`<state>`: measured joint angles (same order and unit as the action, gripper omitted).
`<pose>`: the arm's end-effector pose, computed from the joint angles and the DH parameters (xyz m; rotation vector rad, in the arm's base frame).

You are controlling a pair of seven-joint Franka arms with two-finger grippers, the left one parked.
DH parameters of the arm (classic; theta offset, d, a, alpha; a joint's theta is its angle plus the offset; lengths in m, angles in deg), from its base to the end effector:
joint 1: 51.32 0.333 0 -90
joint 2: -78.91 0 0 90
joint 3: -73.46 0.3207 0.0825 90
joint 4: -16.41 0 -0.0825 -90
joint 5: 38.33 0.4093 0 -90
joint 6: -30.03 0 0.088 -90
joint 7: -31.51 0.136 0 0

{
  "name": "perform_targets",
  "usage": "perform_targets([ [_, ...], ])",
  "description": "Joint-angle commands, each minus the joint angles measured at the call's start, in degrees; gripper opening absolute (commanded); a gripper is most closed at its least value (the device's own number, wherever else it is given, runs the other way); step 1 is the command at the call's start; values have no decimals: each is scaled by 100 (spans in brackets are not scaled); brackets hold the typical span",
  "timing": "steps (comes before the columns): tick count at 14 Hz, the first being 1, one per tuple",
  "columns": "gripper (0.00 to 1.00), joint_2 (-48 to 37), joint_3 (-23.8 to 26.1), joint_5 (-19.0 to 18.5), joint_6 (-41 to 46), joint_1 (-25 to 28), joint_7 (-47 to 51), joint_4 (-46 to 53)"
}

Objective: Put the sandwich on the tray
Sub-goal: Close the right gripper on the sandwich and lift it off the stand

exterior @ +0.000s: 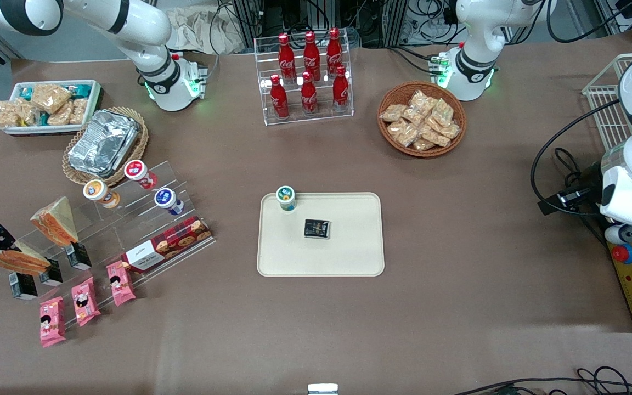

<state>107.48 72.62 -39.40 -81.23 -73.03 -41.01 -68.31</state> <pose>0.6625 -0.2755 0.3502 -2.8324 -1.3350 0.0655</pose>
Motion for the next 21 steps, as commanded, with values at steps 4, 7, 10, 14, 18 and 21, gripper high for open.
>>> perform_targets([
  [4, 7, -438, 49, -78, 1237, 17, -35, 587],
  [7, 8, -957, 58, -25, 1607, 314, -26, 632],
  [10, 8, -1239, 76, 158, 1696, 885, -8, 623],
  [14, 7, -1319, 67, 467, 1722, 1965, 123, 623],
  [18, 7, -1232, 58, 546, 1617, 3143, 1737, 614],
  [21, 7, -1012, 49, 537, 1205, 3969, 2574, 597],
])
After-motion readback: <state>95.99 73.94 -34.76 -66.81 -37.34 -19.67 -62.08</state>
